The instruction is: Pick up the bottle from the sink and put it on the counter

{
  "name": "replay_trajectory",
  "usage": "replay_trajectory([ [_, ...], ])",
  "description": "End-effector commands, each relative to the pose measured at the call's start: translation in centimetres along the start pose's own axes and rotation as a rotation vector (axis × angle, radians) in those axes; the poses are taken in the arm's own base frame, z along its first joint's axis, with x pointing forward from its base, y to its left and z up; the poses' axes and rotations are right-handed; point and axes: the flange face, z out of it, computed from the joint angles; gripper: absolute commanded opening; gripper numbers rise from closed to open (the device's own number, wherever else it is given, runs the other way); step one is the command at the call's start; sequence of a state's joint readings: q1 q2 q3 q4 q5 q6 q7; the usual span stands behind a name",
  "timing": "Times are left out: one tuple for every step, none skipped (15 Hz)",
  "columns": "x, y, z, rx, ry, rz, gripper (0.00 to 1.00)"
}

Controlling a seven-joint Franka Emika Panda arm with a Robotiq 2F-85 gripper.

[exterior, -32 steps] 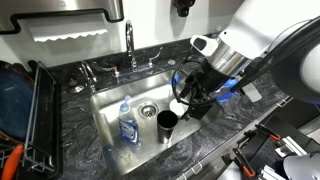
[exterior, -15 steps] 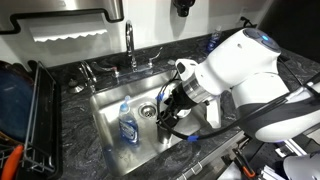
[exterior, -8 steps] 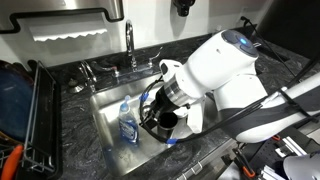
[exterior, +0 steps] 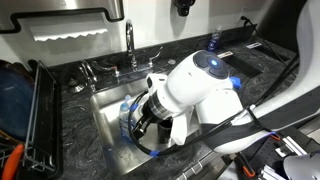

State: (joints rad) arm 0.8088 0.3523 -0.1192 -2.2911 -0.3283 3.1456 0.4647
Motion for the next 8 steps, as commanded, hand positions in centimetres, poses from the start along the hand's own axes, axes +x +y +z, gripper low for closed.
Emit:
replay_trajectory([
  [0.7, 0.5, 2.0, -0.037, 0.012, 0.018, 1.0],
  [0.8, 0.8, 2.3, -0.053, 0.01, 0.031, 1.0],
  [1.0, 1.1, 2.5, -0.066, 0.012, 0.05, 1.0],
  [1.2, 1.2, 2.8, -0.078, 0.02, 0.07, 1.0],
  [1.4, 1.3, 3.1, -0.086, 0.021, 0.091, 1.0],
  [1.5, 1.2, 3.4, -0.088, 0.026, 0.109, 1.0],
  [1.6, 1.1, 3.7, -0.086, 0.029, 0.124, 1.0],
  [1.8, 0.9, 3.8, -0.084, 0.032, 0.133, 1.0],
])
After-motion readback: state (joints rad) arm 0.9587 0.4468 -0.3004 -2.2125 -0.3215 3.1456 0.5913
